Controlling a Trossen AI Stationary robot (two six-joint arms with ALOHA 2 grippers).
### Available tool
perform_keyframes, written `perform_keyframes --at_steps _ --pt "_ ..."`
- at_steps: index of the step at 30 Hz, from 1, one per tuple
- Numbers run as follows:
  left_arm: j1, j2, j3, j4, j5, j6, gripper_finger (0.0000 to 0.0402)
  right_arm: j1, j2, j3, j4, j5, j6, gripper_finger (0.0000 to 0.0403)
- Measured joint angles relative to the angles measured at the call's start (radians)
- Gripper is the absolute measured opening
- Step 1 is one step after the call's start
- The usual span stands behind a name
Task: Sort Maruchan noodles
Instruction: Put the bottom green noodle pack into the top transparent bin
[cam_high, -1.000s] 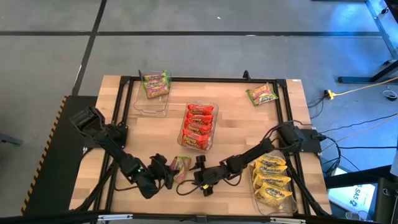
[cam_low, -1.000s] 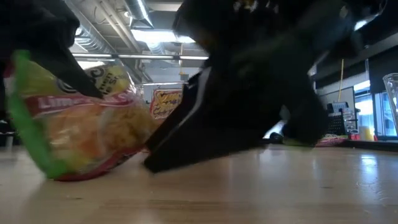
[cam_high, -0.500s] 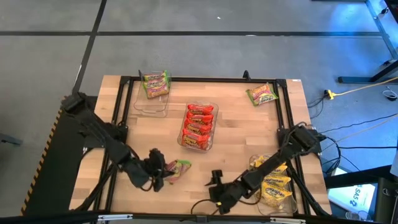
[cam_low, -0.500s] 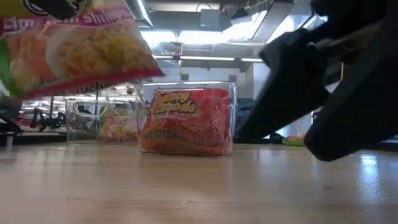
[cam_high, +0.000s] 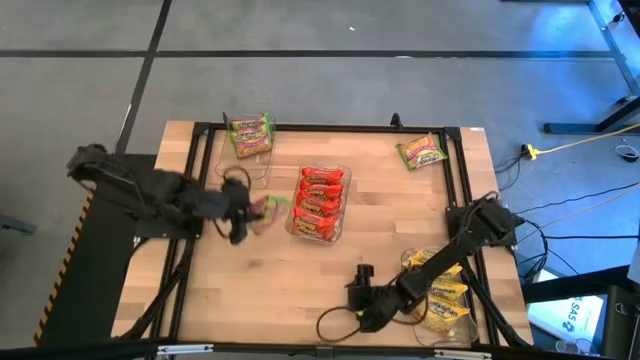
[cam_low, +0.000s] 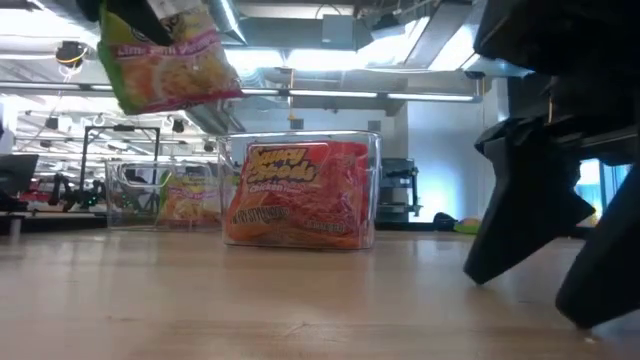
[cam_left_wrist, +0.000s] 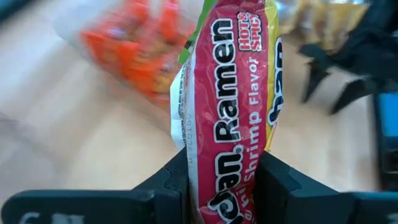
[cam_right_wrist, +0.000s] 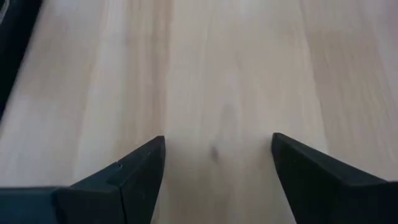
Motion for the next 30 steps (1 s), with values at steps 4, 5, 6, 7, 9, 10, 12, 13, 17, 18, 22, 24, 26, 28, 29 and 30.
perform_keyframes --at_steps 4,5,6,7,9,10,12,13,17,18,22,24,26,28,29,30 --pt "0.16 -0.033 0.091 -0.152 0.013 0.159 0.0105 -0.039 -0.089 -0.089 0.028 -0.077 -0.055 0.0273" --pt "0.199 -0.033 0.114 -0.184 0.017 0.199 0.0105 -0.052 -0.116 -0.101 0.035 -0.089 -0.069 0.0273" --pt "0.238 -0.033 0.134 -0.211 0.027 0.242 0.0105 -0.064 -0.142 -0.111 0.045 -0.101 -0.091 0.0273" --pt "0.279 -0.032 0.155 -0.234 0.035 0.281 0.0105 -0.078 -0.17 -0.126 0.045 -0.118 -0.112 0.0273" --pt "0.356 -0.019 0.194 -0.258 0.048 0.358 0.0105 -0.109 -0.205 -0.146 0.037 -0.162 -0.15 0.0273" --pt "0.395 -0.015 0.21 -0.271 0.049 0.392 0.0105 -0.126 -0.22 -0.152 0.033 -0.183 -0.168 0.0273" --pt "0.476 0.004 0.24 -0.293 0.049 0.471 0.0105 -0.157 -0.249 -0.158 0.037 -0.203 -0.198 0.0273" --pt "0.514 0.012 0.256 -0.291 0.05 0.507 0.0105 -0.171 -0.256 -0.156 0.039 -0.213 -0.212 0.0273" --pt "0.681 0.066 0.291 -0.313 0.083 0.653 0.0105 -0.205 -0.26 -0.158 0.044 -0.241 -0.222 0.0273" --pt "0.725 0.083 0.294 -0.314 0.098 0.682 0.0105 -0.209 -0.26 -0.158 0.057 -0.244 -0.219 0.0273" --pt "0.881 0.161 0.294 -0.328 0.178 0.803 0.0106 -0.207 -0.26 -0.157 0.065 -0.245 -0.201 0.0273" --pt "0.945 0.215 0.294 -0.339 0.223 0.877 0.0106 -0.207 -0.26 -0.157 0.072 -0.244 -0.179 0.0273" --pt "1.0 0.273 0.294 -0.337 0.243 0.945 0.0106 -0.207 -0.259 -0.157 0.085 -0.239 -0.156 0.0273" --pt "1.054 0.333 0.294 -0.335 0.252 1.007 0.0106 -0.207 -0.255 -0.157 0.109 -0.236 -0.135 0.0273" --pt "1.081 0.364 0.294 -0.335 0.26 1.031 0.0106 -0.206 -0.255 -0.157 0.115 -0.236 -0.131 0.0273" --pt "1.105 0.395 0.294 -0.335 0.274 1.051 0.0106 -0.204 -0.255 -0.157 0.124 -0.236 -0.126 0.0273"
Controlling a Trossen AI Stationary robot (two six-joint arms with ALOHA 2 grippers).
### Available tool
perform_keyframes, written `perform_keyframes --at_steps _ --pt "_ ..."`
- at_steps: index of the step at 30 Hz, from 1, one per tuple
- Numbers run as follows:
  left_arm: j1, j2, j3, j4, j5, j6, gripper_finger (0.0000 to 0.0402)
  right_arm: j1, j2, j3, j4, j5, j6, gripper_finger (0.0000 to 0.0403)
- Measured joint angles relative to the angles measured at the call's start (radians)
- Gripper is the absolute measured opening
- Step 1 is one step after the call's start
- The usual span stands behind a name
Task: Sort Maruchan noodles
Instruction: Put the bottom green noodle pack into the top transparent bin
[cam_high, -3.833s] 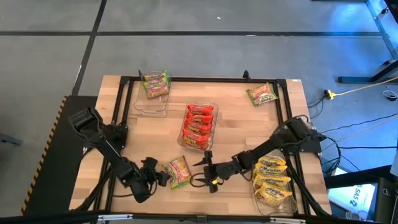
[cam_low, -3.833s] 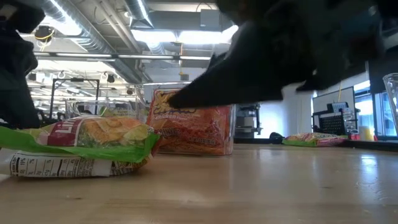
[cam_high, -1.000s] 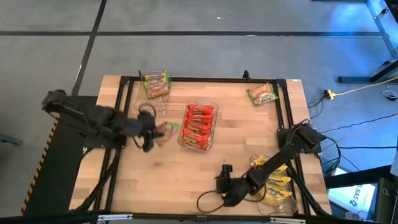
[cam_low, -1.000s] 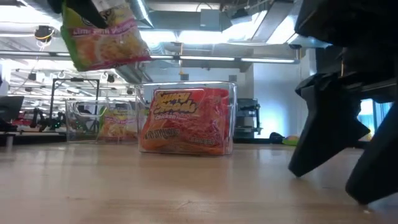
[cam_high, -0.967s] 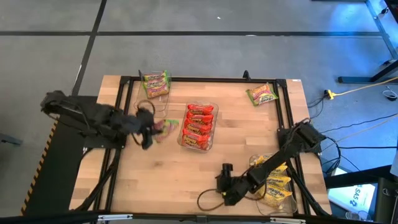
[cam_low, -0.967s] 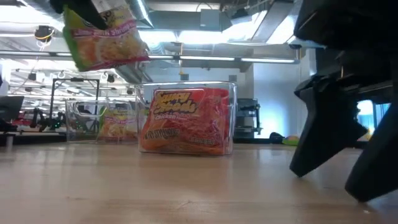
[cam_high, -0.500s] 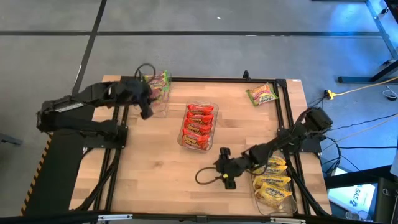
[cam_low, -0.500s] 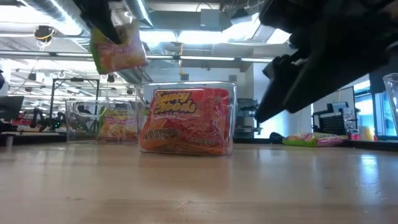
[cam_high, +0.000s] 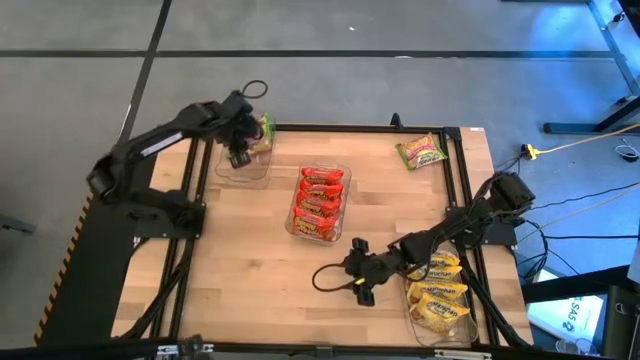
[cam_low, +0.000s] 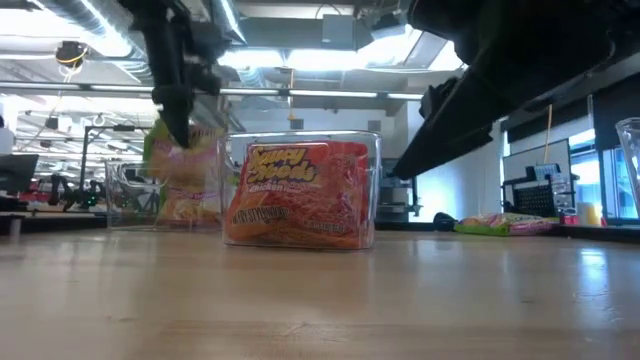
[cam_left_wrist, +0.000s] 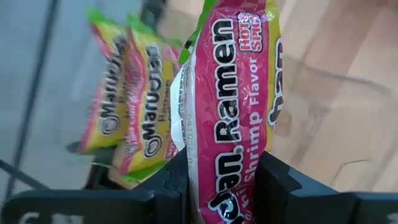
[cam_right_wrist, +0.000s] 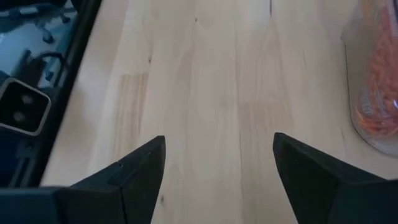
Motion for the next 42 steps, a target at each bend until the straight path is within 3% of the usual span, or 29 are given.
perform_keyframes --at_steps 8,12,18,28,33,42 --pt "0.112 0.19 0.0 0.02 0.168 0.138 0.0106 0.037 0.001 0.0 0.035 0.085 0.017 0.0273" --pt "0.119 0.257 0.0 0.046 0.194 0.158 0.0106 0.044 0.001 0.0 0.047 0.091 0.024 0.0273" --pt "0.118 0.318 -0.001 0.079 0.138 0.129 0.0109 0.042 0.001 0.0 0.044 0.107 0.041 0.0273" --pt "0.115 0.318 -0.001 0.084 0.066 0.125 0.0174 0.042 0.001 0.0 0.044 0.108 0.038 0.0273" --pt "0.109 0.318 -0.001 0.091 -0.037 0.131 0.0177 0.042 0.002 0.0 0.044 0.108 0.038 0.0273" --pt "0.109 0.264 -0.001 0.093 -0.017 0.131 0.0177 0.042 0.002 0.0 0.044 0.107 0.04 0.0273"
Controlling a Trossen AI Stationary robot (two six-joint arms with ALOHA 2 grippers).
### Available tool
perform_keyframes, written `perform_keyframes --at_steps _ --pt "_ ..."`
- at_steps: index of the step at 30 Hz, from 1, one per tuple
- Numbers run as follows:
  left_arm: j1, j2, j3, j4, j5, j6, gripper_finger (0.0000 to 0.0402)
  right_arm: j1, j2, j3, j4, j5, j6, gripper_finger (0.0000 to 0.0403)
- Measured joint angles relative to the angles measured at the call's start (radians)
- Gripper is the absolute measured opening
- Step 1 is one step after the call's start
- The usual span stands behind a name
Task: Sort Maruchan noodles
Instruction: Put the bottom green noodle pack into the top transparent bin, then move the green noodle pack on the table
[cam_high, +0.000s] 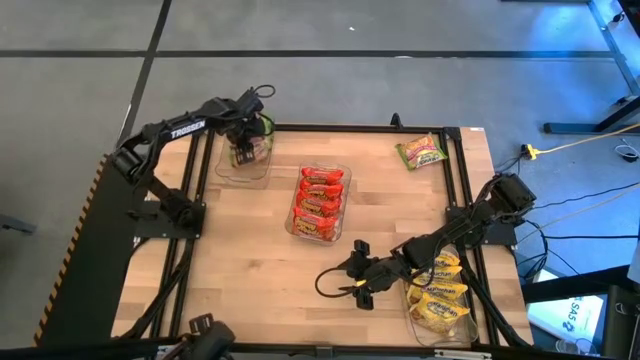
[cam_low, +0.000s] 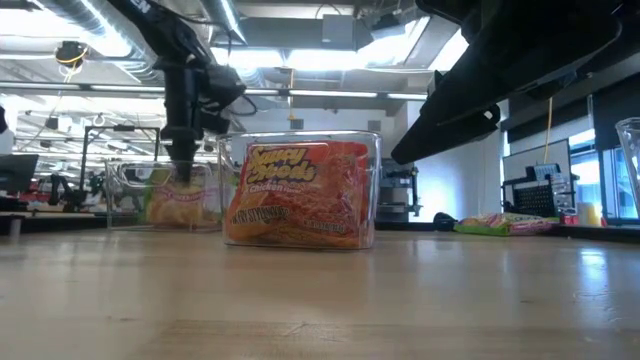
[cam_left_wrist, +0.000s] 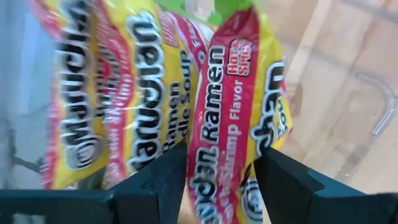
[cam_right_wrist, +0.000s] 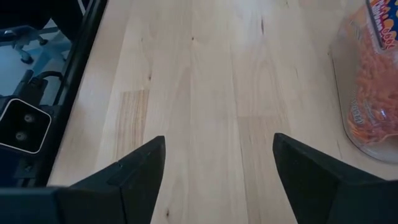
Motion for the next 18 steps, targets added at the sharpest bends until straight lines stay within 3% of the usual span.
perform_keyframes --at_steps 10,18 --pt "0.036 -0.057 0.0 0.04 0.0 -0.05 0.0178 0.0 0.0 0.0 0.014 -0.001 0.0 0.0273" --pt "-0.021 -0.135 0.012 0.057 -0.005 -0.132 0.0178 -0.001 0.0 0.0 0.014 -0.033 0.0 0.0273"
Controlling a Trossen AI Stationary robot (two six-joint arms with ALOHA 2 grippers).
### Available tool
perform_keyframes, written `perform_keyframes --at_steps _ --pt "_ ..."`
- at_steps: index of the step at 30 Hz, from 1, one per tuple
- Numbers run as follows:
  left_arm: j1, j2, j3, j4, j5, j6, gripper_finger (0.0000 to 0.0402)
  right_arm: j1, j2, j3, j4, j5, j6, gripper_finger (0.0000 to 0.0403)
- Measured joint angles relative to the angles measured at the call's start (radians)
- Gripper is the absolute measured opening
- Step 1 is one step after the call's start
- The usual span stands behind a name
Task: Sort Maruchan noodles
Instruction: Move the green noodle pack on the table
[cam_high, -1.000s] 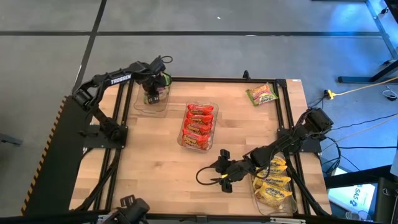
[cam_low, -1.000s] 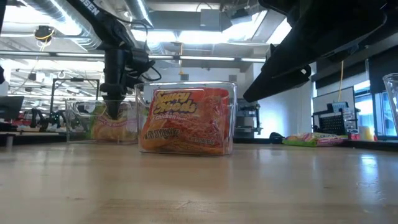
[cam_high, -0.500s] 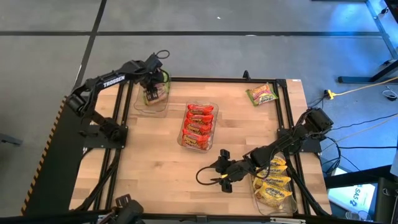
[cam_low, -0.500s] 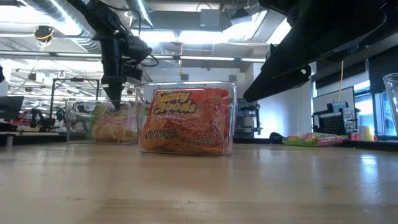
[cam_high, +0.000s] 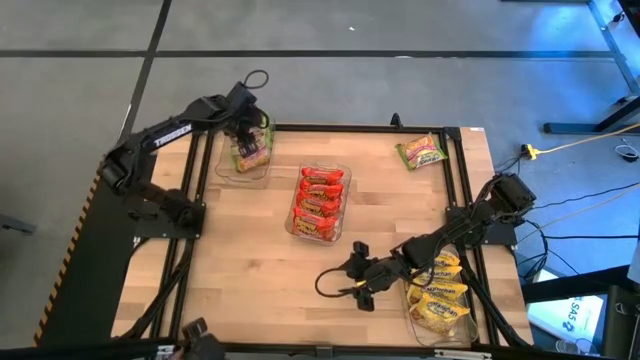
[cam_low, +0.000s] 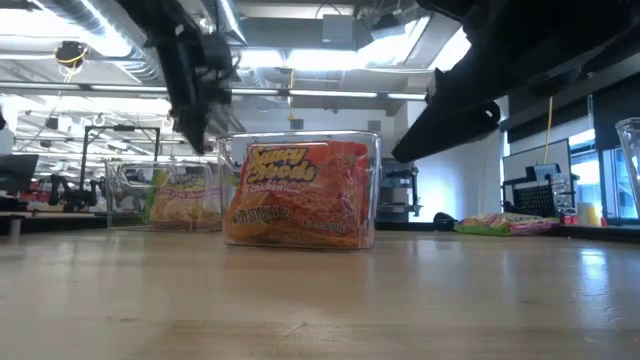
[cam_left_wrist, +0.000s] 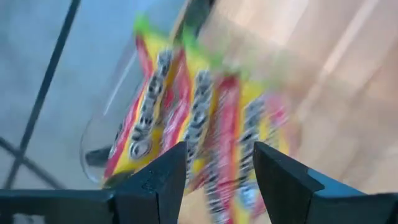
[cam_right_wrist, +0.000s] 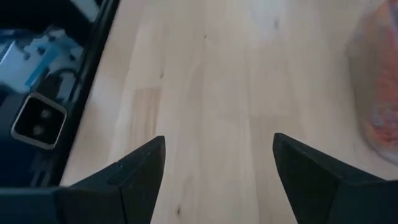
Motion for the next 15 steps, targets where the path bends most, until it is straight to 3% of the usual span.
perform_keyframes --at_steps 2,5,9,11,15 --pt "-0.027 -0.047 0.016 0.005 0.037 -0.074 0.0178 -0.009 0.0 0.006 -0.022 -0.023 -0.022 0.0273" --pt "-0.08 -0.117 0.03 0.037 0.187 -0.216 0.0178 -0.021 -0.032 0.04 -0.156 -0.023 -0.026 0.0273" --pt "-0.198 -0.184 0.024 0.041 0.366 -0.296 0.0176 -0.03 -0.137 0.067 -0.33 0.103 -0.084 0.026" --pt "-0.282 -0.208 0.013 0.036 0.353 -0.324 0.0174 -0.039 -0.194 0.067 -0.428 0.213 -0.098 0.0243" --pt "-0.448 -0.259 -0.024 0.047 0.225 -0.432 0.0173 -0.081 -0.309 0.067 -0.665 0.382 -0.032 0.0197"
